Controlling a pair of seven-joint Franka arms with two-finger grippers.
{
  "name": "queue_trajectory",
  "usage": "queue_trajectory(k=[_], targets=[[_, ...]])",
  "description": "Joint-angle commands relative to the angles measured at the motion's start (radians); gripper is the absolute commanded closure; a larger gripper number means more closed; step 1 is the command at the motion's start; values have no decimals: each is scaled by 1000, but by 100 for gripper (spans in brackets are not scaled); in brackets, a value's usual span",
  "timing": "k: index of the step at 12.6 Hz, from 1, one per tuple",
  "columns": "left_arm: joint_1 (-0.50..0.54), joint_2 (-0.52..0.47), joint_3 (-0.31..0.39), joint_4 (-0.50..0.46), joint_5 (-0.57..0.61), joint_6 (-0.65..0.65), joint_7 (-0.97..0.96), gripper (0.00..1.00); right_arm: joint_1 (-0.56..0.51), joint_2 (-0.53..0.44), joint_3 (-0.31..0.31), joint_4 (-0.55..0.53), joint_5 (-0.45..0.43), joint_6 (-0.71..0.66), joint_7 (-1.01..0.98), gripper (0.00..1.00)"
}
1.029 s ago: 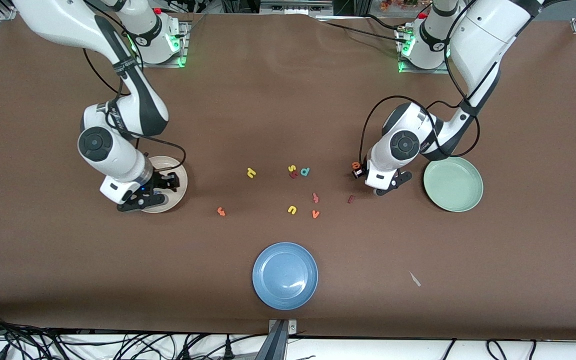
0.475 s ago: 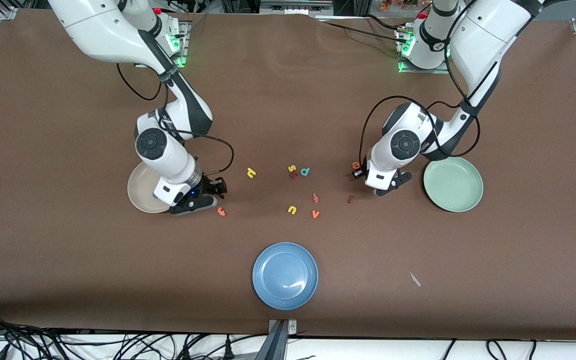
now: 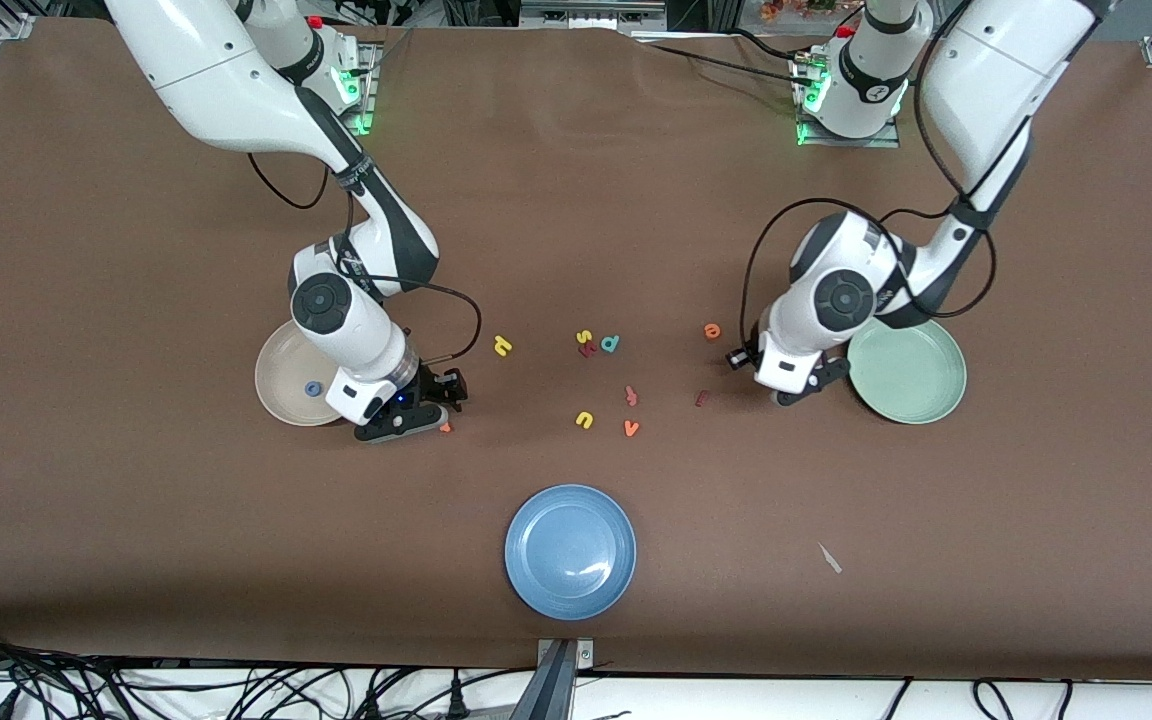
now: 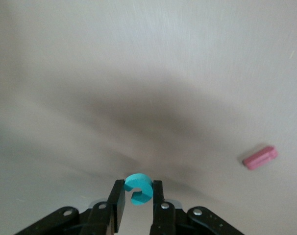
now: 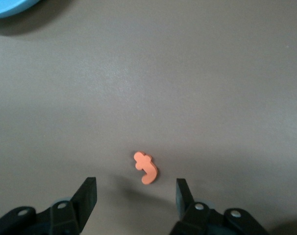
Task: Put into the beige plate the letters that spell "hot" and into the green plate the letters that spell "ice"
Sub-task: 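Grasp the orange letter with the right gripper while the left gripper lifts teal, then place the teal letter on the green plate with the left gripper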
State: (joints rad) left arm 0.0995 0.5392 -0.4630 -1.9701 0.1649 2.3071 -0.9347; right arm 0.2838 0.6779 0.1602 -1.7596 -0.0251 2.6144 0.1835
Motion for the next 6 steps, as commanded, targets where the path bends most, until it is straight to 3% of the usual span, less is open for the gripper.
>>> queue_trajectory(k=[1, 4, 6], targets=[[83, -61, -5, 112, -13, -200, 175, 92, 35, 69, -27, 71, -13, 27, 2, 27], [199, -64, -3, 206, -16, -334, 394, 92, 40, 78, -37, 69, -76, 35, 4, 33], [267, -62, 0, 208, -7, -345, 517, 92, 40, 81, -37, 69, -85, 35, -1, 44]])
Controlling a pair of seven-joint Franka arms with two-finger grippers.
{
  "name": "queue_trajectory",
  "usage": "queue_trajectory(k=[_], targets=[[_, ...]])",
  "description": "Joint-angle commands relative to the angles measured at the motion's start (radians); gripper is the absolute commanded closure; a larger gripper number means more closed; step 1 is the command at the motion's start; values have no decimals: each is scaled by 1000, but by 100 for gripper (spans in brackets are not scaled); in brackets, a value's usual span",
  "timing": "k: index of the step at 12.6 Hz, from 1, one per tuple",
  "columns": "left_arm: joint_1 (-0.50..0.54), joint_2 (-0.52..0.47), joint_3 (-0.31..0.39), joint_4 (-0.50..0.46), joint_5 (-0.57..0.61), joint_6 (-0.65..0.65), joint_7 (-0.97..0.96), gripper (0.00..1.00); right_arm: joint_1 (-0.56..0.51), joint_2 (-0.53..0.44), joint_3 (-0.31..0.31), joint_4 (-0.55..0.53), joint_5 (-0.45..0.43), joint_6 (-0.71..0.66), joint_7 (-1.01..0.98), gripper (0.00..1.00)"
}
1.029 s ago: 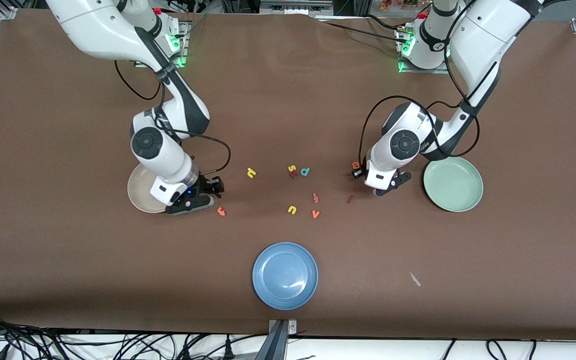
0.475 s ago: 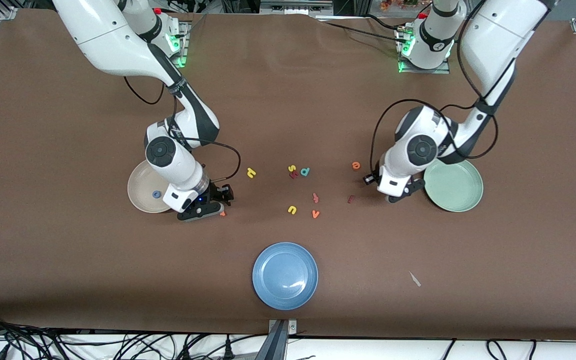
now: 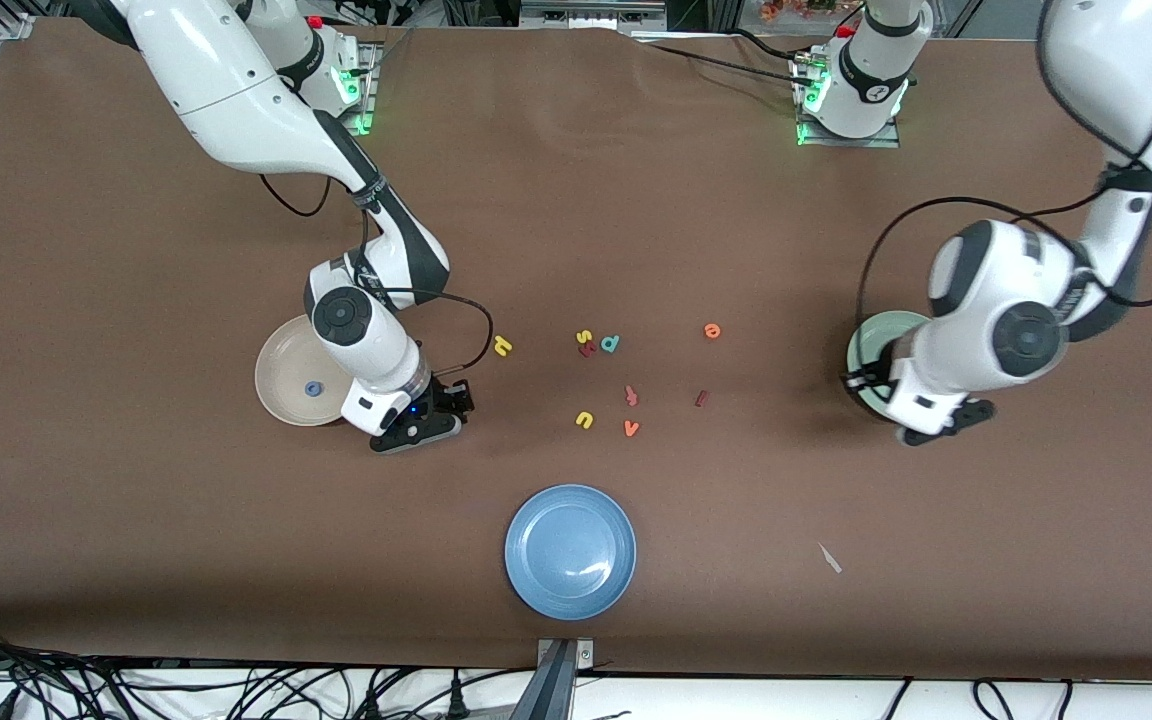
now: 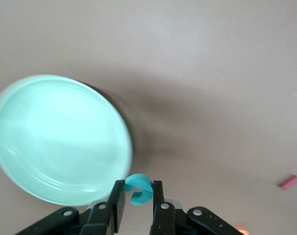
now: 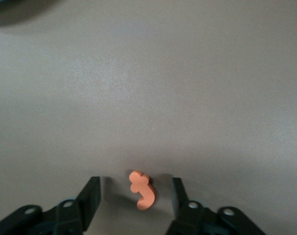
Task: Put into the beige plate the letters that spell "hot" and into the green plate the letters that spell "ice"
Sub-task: 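Place the teal letter on the green plate with the left gripper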
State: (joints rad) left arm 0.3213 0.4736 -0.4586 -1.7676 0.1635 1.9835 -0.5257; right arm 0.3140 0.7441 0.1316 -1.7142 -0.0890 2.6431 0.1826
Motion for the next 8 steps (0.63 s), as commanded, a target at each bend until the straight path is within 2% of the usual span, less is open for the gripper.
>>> queue_trajectory(k=[1, 4, 6, 8], targets=[[65, 5, -2, 4, -1, -22, 156, 92, 8, 17, -9, 25, -23, 6, -8, 51], [114, 28, 1, 3, 60, -20, 240, 92, 8, 17, -9, 24, -37, 6, -8, 75], [122, 78, 2, 5, 131, -9, 239, 92, 8, 15, -9, 24, -38, 5, -12, 88], [128, 118, 2, 2, 145, 35, 233, 90, 5, 15, -13, 24, -41, 3, -17, 88]])
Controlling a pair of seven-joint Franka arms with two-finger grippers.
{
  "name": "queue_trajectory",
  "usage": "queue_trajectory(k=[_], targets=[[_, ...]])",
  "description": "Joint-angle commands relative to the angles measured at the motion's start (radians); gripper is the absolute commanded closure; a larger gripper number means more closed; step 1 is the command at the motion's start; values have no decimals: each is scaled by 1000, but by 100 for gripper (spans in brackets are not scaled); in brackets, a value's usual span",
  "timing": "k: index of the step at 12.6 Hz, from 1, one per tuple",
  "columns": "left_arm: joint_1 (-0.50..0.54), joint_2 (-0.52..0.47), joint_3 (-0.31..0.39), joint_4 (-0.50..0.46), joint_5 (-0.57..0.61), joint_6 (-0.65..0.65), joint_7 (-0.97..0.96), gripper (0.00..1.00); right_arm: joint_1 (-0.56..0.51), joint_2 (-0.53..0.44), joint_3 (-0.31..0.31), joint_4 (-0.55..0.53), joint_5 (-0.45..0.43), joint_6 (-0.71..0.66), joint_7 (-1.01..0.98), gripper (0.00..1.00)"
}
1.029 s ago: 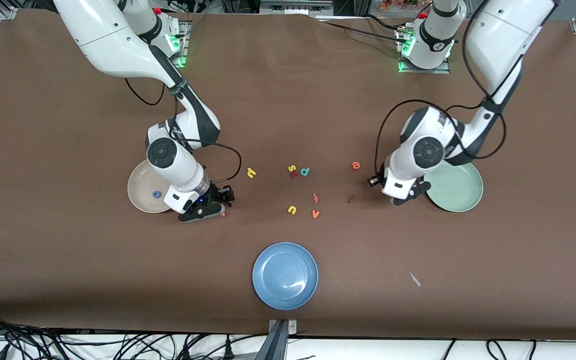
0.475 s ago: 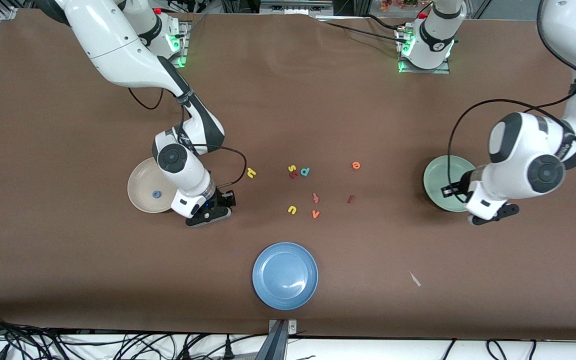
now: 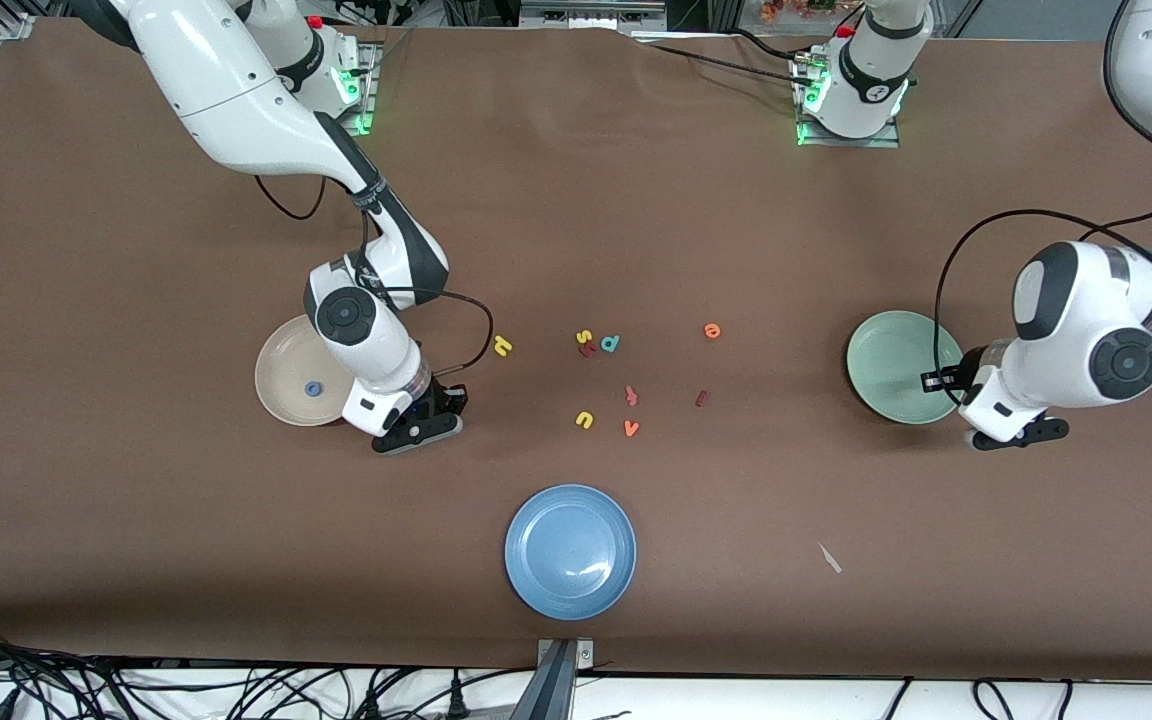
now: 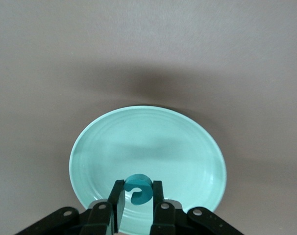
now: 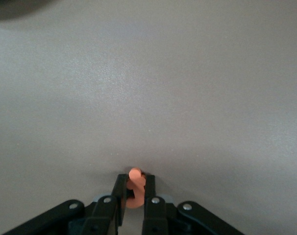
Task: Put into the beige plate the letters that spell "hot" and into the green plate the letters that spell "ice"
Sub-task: 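Place the teal letter on the green plate with the left gripper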
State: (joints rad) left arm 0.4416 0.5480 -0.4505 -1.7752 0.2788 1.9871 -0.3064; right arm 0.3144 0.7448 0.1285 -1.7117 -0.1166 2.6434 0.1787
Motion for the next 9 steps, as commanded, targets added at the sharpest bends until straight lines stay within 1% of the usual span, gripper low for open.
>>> queue_trajectory(k=[1, 2, 3, 4, 6, 9], targets=[[8, 59, -7, 10, 30, 38, 9, 85, 5, 13, -21, 20, -14, 3, -27, 88], [8, 66, -7, 11, 30, 39, 7, 70, 3, 5, -24, 15, -14, -5, -42, 88], [8, 63, -8, 13, 22, 39, 0, 18, 0, -20, -27, 4, -15, -29, -56, 88], [5, 56, -10, 16, 17, 38, -5, 0, -5, -56, -27, -8, -15, -86, -74, 88], [-26, 53, -22, 57, -3, 35, -75, 0, -32, -135, -27, -37, -14, -189, -120, 88], [-156, 59, -27, 121, -90, 36, -276, 0, -96, -257, -26, -136, -6, -240, -237, 88]])
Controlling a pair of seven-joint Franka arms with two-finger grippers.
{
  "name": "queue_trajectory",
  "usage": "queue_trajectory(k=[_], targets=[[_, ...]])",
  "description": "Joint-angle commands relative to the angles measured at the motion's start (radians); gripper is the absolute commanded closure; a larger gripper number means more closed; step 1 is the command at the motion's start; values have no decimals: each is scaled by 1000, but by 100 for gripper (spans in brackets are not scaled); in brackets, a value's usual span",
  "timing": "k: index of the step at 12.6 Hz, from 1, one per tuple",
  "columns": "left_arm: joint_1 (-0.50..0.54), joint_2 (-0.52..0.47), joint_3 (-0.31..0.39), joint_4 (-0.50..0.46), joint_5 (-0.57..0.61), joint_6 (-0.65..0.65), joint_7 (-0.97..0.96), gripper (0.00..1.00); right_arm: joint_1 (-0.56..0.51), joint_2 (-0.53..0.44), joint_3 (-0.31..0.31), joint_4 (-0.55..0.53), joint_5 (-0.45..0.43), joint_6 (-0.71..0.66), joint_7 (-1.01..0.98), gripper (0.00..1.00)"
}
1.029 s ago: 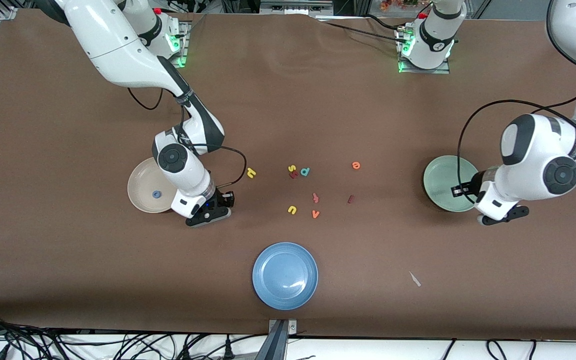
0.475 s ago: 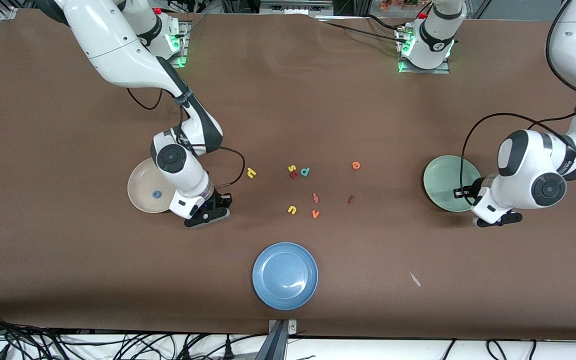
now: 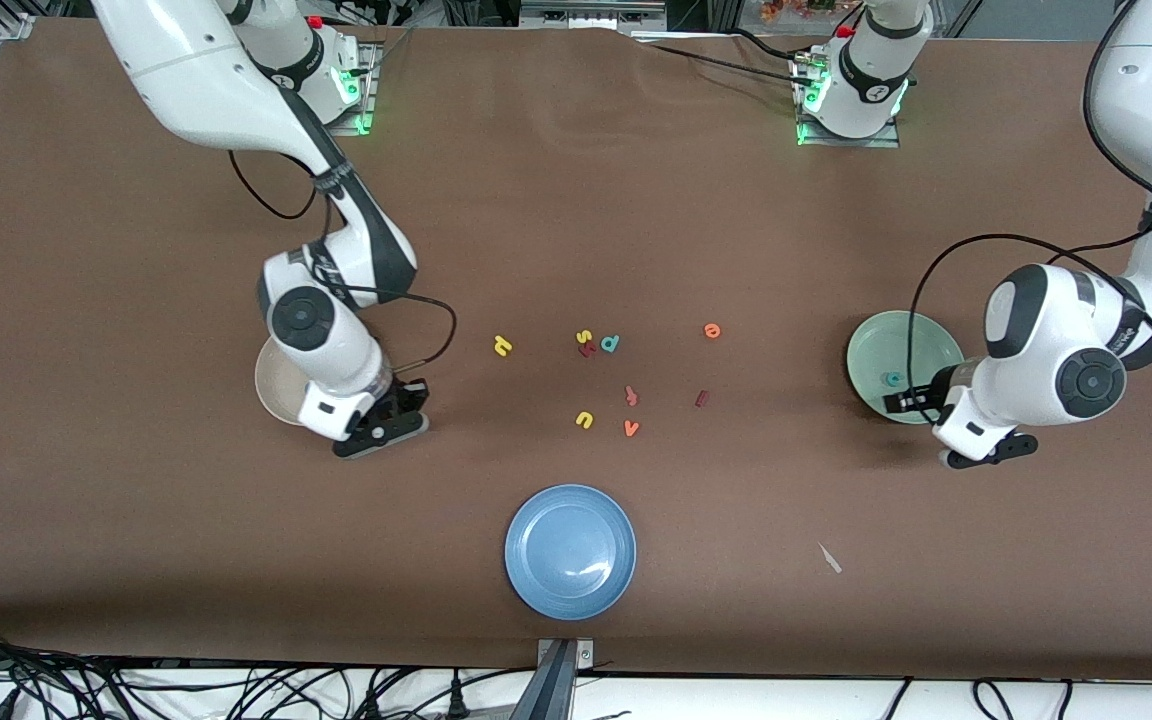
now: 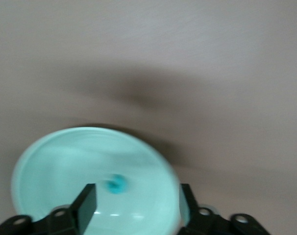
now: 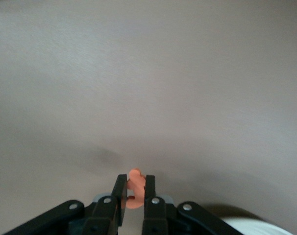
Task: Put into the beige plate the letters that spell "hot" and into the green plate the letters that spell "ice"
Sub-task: 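Drop the orange letter on the beige plate while the left gripper reaches pink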
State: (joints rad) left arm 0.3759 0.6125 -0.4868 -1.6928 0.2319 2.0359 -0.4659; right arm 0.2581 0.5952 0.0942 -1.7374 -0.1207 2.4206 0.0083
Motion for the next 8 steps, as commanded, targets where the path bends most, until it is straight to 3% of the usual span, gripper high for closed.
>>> queue_trajectory(k=[1, 3, 5, 6, 8], targets=[[-135, 3, 10, 48, -54, -10, -190, 0, -62, -151, 9, -166, -2, -17, -94, 87], [-239, 44, 10, 90, -54, 47, -290, 0, -95, -242, 7, -285, 0, -17, -123, 81], [-314, 90, 13, 99, -37, 149, -356, 1, -122, -299, 7, -390, 3, -5, -116, 30], [-351, 96, 19, 90, -40, 212, -372, 3, -128, -316, 7, -419, 6, -3, -108, 20], [-383, 121, 27, 90, -36, 237, -392, 13, -126, -322, 9, -427, 7, -5, -88, 18]])
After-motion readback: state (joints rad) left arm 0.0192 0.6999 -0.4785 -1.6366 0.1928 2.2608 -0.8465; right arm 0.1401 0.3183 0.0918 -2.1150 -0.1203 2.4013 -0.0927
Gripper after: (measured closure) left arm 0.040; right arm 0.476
